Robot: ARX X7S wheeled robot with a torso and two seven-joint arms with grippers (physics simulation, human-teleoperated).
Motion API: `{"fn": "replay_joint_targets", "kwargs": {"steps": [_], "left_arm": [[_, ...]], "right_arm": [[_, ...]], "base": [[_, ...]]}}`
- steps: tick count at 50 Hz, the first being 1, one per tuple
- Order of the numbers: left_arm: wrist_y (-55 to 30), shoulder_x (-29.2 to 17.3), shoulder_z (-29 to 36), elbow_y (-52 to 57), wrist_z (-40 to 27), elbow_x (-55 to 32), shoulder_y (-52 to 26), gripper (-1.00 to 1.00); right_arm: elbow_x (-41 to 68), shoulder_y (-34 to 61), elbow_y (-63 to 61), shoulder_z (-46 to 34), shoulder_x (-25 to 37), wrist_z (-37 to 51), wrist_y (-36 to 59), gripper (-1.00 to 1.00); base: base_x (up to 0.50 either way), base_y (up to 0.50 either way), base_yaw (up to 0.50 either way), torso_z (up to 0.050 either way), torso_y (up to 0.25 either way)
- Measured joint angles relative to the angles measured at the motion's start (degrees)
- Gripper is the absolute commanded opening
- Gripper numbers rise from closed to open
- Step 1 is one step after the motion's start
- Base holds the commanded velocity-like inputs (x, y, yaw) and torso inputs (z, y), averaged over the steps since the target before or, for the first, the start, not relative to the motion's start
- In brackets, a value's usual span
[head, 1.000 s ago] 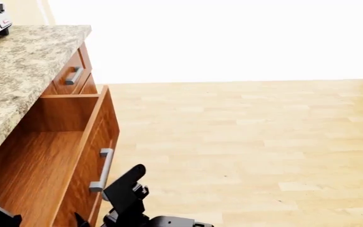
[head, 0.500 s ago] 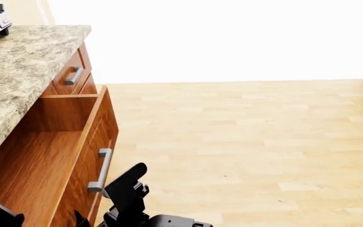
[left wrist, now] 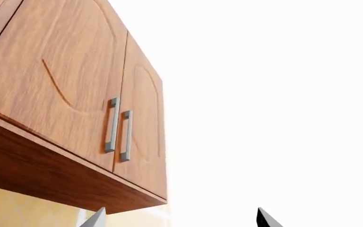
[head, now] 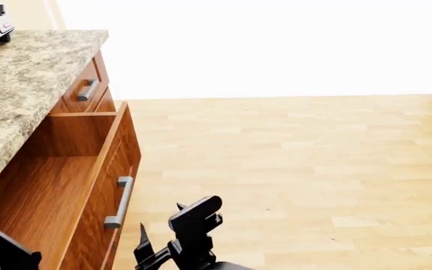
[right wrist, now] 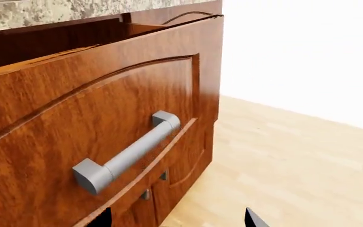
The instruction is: Place the bar in the bowl and close the drawer.
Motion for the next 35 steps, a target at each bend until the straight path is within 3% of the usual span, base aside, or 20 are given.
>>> {"fn": "replay_joint_targets", "kwargs": {"steps": [16, 35], "left_arm": [[-1.0, -0.2, 1.6, 0.0, 0.6, -0.1, -1.7, 1.00], [-2.6, -0.2, 4.3, -0.7, 1.6, 0.5, -4.6, 1.00]], "right_arm": [[-2.5, -2.5, -13.3, 0.8, 13.1, 10.8, -1.8, 1.00], [-8.9, -6.9, -33.9, 7.2, 36.2, 32.1, -8.8, 1.00]], "base": [[0.00, 0.00, 0.00, 0.000, 0.000], [0.00, 0.00, 0.00, 0.000, 0.000]]}}
